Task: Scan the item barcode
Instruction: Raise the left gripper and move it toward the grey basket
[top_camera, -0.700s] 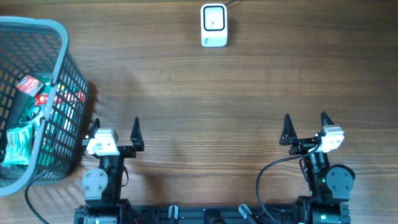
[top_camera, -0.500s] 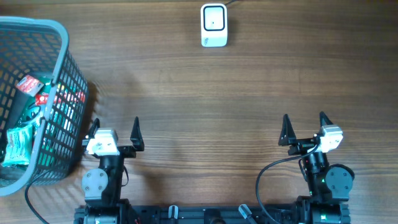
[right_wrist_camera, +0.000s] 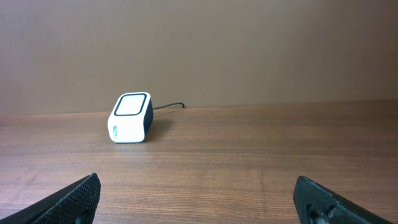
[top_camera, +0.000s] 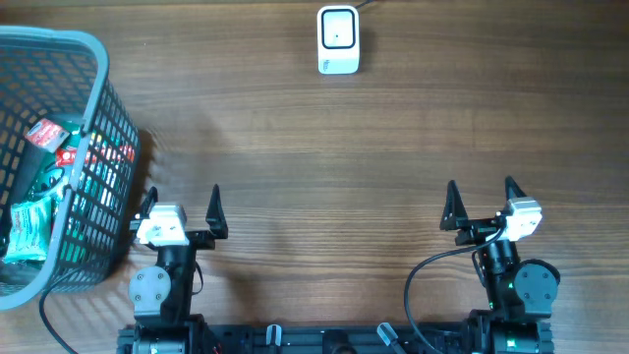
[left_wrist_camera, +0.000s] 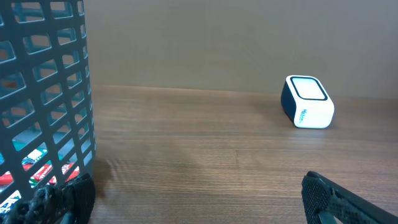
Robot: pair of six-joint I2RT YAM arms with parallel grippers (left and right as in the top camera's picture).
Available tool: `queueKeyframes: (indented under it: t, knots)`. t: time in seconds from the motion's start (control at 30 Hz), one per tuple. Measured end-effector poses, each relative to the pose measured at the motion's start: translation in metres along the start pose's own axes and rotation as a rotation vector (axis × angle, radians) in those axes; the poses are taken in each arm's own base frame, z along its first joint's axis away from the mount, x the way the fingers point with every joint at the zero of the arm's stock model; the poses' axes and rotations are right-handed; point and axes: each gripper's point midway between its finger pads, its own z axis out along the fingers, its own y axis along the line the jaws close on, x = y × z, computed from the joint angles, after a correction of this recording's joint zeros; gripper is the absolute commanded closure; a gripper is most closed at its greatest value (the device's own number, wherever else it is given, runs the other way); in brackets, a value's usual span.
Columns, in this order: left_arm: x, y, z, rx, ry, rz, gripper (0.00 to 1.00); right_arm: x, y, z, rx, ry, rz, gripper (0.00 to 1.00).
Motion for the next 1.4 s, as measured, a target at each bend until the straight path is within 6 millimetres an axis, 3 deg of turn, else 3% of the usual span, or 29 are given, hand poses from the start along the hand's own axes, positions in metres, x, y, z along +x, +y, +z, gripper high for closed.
queueKeyframes:
  t: [1.1, 1.4]
  knots:
    - [0.0, -0.001, 0.0, 0.004, 0.001, 0.0, 0.0, 0.0, 0.0, 0.0, 0.0, 0.0, 0.0, 0.0]
    - [-0.004, -0.026, -0.002, 0.149, -0.011, -0.015, 0.0, 0.0, 0.0, 0.0, 0.0, 0.0, 0.0, 0.0]
